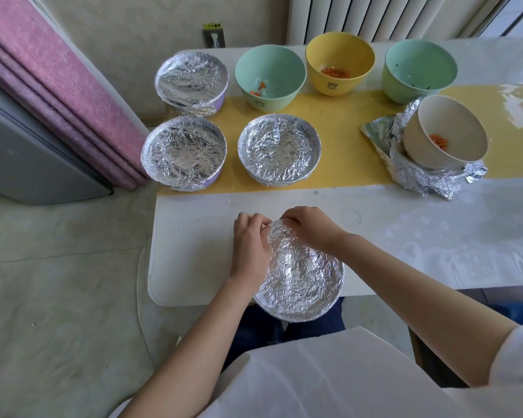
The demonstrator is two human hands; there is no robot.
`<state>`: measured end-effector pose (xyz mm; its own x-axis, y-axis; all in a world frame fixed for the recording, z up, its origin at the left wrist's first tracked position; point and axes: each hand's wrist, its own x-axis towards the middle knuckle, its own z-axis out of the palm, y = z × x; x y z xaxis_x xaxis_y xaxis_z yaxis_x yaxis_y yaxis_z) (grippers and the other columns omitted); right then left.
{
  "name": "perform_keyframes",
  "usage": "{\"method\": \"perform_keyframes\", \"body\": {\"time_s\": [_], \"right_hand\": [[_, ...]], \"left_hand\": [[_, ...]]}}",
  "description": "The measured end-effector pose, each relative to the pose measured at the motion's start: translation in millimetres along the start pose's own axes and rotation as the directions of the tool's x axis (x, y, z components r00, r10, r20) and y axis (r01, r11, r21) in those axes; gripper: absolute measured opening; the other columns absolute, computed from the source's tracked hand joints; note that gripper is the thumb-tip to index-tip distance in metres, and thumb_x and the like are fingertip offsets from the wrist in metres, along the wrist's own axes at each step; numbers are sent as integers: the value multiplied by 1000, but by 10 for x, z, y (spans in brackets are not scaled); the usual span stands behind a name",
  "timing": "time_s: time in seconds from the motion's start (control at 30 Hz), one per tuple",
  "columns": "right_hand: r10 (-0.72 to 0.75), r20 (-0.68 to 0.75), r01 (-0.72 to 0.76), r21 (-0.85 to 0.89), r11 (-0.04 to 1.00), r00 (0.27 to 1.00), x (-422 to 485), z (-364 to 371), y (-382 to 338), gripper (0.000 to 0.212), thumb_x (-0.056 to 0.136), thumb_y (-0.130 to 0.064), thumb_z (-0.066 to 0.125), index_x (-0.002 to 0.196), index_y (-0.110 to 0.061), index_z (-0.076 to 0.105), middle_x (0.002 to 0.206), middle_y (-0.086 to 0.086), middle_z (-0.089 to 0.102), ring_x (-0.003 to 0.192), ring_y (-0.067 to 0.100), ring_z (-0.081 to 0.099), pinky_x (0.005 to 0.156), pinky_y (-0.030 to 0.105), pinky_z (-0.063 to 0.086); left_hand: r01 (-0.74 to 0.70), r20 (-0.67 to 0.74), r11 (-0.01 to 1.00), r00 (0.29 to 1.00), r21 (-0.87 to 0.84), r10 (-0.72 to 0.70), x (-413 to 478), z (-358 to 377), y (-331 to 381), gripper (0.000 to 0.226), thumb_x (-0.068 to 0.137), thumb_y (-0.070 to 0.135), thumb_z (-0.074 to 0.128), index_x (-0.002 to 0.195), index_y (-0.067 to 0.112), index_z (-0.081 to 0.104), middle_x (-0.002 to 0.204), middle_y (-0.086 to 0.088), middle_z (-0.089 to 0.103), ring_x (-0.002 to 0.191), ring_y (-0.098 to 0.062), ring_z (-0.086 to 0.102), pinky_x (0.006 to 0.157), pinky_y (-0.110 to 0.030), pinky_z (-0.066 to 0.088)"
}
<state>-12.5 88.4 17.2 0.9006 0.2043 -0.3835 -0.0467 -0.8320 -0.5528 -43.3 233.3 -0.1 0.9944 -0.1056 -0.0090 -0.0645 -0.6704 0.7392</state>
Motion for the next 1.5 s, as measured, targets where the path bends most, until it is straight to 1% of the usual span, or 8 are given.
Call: {"method": "perform_keyframes", "body": {"time_s": [0.3, 0.53, 0.77, 1.03, 1.13, 1.27, 1.4, 1.5], "right_hand": [[-35, -13, 36, 66, 997, 999, 4, 6, 36, 25, 95, -6, 45, 106, -6, 67, 99, 12, 68, 83, 23, 57, 75, 32, 42], [-141, 20, 142, -57, 988, 990, -13, 25, 19, 38, 86, 8, 45, 111, -12, 65, 105, 8, 68, 96, 27, 60, 80, 33, 45], [-172, 26, 174, -143, 974, 985, 18, 59, -40, 54, 73, 14, 42, 116, -13, 63, 107, 9, 66, 95, 28, 59, 70, 28, 37], [-146, -8, 146, -23, 989, 989, -39, 33, 28, 27, 96, -5, 44, 117, -11, 60, 109, 9, 68, 98, 27, 62, 84, 37, 46], [-109, 19, 110, -90, 990, 994, -83, -1, 47, 34, 89, 0, 53, 121, -13, 58, 106, 10, 68, 95, 29, 62, 82, 41, 47], [-119, 57, 125, -119, 985, 991, -135, -34, 73, 45, 74, 10, 59, 112, -14, 62, 96, 9, 69, 87, 28, 62, 75, 40, 49], [-130, 65, 143, -280, 949, 989, -122, -42, -2, 45, 78, 8, 49, 117, -14, 57, 101, 10, 67, 89, 30, 62, 69, 35, 47], [-128, 81, 150, -450, 880, 989, -114, -48, -106, 40, 86, 4, 39, 122, -10, 51, 107, 10, 63, 94, 29, 60, 69, 34, 43]], "left_hand": [[12, -28, 1000, 1000, -13, -13, -11, 6, 9, 9, 90, -1, 53, 92, 2, 62, 92, -6, 48, 90, -27, 51, 82, -36, 43], [8, -46, 1000, 999, 3, -8, -12, 20, -3, 9, 89, -1, 55, 92, 2, 63, 92, -10, 50, 90, -27, 52, 81, -32, 41], [56, -86, 998, 995, -22, -57, -91, 34, -3, 10, 91, 0, 53, 93, 2, 62, 91, -1, 42, 87, -27, 53, 82, -39, 47], [-13, -34, 1000, 999, 11, 13, -95, 74, -15, 7, 95, 4, 46, 95, 4, 53, 91, -10, 56, 79, -27, 55, 68, -36, 43], [-7, -14, 1000, 1000, 11, 7, -91, 60, -36, 6, 96, 7, 46, 95, 6, 51, 75, -10, 62, 66, -31, 57, 56, -41, 43], [-34, -13, 999, 999, 37, 34, -90, 69, -22, 5, 95, 8, 47, 95, 6, 52, 73, -12, 64, 63, -34, 58, 53, -43, 45], [0, -16, 999, 1000, 48, 1, -122, 76, -5, 9, 91, -1, 50, 96, 6, 54, 76, -13, 66, 68, -32, 61, 53, -35, 42], [-25, -18, 999, 1000, 41, 26, -110, 71, -4, 5, 93, 4, 50, 95, 6, 54, 74, -12, 65, 65, -32, 60, 53, -39, 46]]}}
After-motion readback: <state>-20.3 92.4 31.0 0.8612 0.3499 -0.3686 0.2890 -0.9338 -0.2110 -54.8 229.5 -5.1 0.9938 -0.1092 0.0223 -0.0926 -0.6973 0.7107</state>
